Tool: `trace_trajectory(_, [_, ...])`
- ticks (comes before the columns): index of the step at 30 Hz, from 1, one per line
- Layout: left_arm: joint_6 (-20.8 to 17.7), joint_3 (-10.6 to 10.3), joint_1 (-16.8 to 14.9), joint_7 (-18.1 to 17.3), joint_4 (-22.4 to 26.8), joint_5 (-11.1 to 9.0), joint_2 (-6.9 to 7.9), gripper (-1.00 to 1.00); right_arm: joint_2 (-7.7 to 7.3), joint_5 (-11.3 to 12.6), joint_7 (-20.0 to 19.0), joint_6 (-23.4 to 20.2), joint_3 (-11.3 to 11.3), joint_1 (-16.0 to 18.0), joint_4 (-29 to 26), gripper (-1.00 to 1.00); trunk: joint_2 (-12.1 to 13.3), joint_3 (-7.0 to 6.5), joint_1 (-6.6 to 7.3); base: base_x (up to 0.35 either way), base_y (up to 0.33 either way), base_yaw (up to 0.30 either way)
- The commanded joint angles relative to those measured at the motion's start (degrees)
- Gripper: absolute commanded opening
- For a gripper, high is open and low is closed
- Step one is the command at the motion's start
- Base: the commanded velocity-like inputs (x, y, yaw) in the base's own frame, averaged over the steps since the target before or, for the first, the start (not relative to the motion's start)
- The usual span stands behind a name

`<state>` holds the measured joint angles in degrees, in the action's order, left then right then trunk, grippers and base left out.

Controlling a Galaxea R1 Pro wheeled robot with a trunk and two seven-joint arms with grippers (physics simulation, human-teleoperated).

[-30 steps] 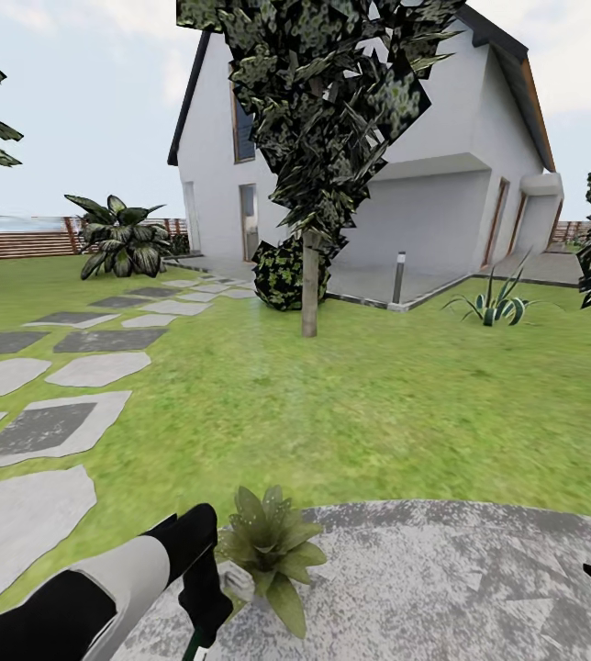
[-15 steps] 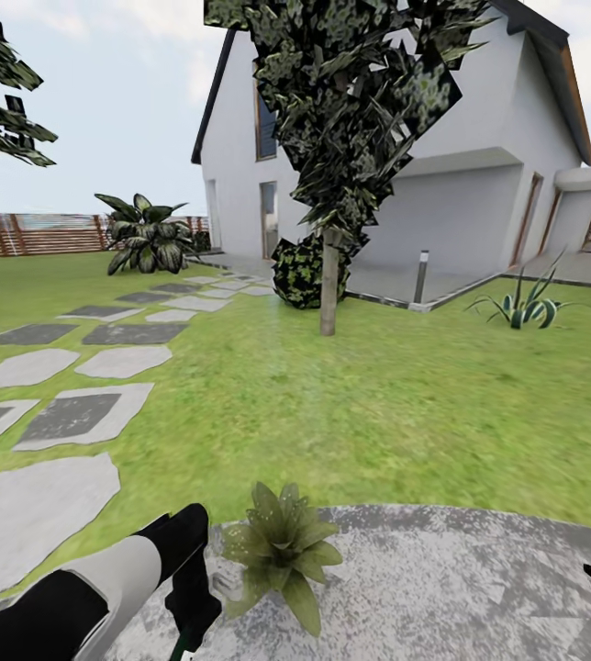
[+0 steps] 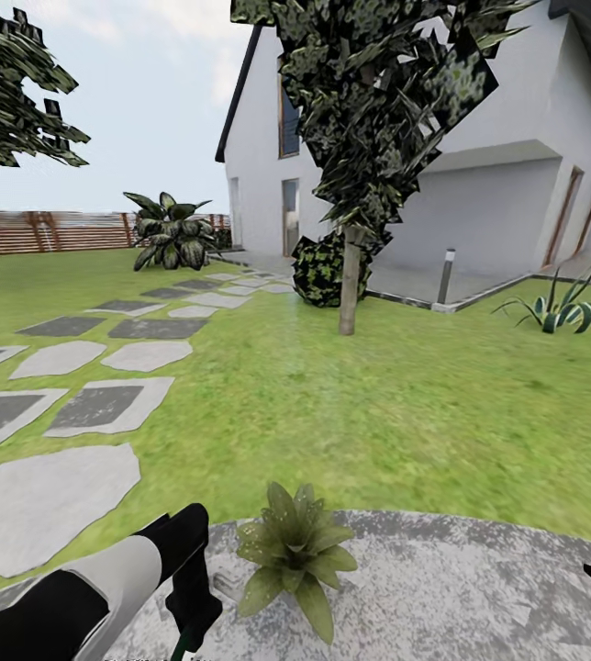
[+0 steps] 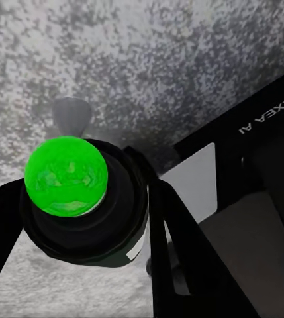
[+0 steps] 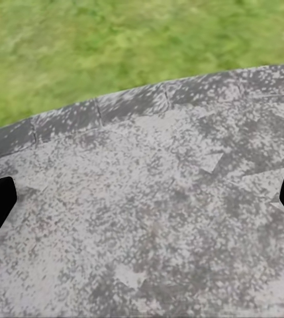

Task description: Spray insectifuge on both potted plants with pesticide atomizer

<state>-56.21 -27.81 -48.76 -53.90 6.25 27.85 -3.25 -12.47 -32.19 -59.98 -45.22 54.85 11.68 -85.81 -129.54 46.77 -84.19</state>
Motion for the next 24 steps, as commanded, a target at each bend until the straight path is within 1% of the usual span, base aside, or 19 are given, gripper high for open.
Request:
trace_trajectory(1, [-0.3, 0.1, 0.0, -0.5, 0.1, 0.7, -0.17, -1.00, -0.01, -0.5, -0.6, -0.2, 0.1, 0.1, -0.1, 1.00, 0.0, 0.10, 0.01, 0.018, -0.015, 0.197])
trace_trajectory(4, [-0.3, -0.1, 0.0, -0.5, 0.1, 0.7, -0.87, -1.00, -0.01, -0.5, -0.6, -0.2, 0.1, 0.1, -0.1, 1.00, 0.0, 0.21, 0.01, 0.005, -0.004, 0.233])
trace_trajectory(8, [-0.3, -0.4, 0.0, -0.5, 0.0, 0.7, -1.18, -1.00, -0.01, -0.5, -0.6, -0.2, 0.1, 0.1, -0.1, 1.00, 0.0, 0.37, 0.01, 0.001, -0.001, 0.215])
trace_trajectory(10, [-0.3, -0.5, 0.0, -0.5, 0.0, 0.7, -1.23, -1.00, -0.01, -0.5, -0.6, -0.2, 0.1, 0.1, -0.1, 1.00, 0.0, 0.40, 0.01, 0.000, 0.000, 0.083])
trace_trajectory(14, [-0.3, -0.8, 0.0, -0.5, 0.0, 0.7, -1.88, -1.00, -0.01, -0.5, -0.5, -0.2, 0.2, 0.1, -0.1, 1.00, 0.0, 0.41, 0.01, 0.000, -0.033, 0.030])
trace_trajectory(17, [-0.3, -0.8, 0.0, -0.5, 0.1, 0.7, -2.06, -1.00, -0.01, -0.5, -0.5, -0.2, 0.2, 0.1, -0.1, 1.00, 0.0, 0.41, 0.01, 0.000, -0.229, 0.155])
trace_trajectory(24, [-0.3, -0.8, 0.0, -0.5, 0.1, 0.7, -2.09, -1.00, -0.01, -0.5, -0.5, -0.2, 0.2, 0.1, -0.1, 1.00, 0.0, 0.42, 0.01, 0.000, -0.311, 0.229])
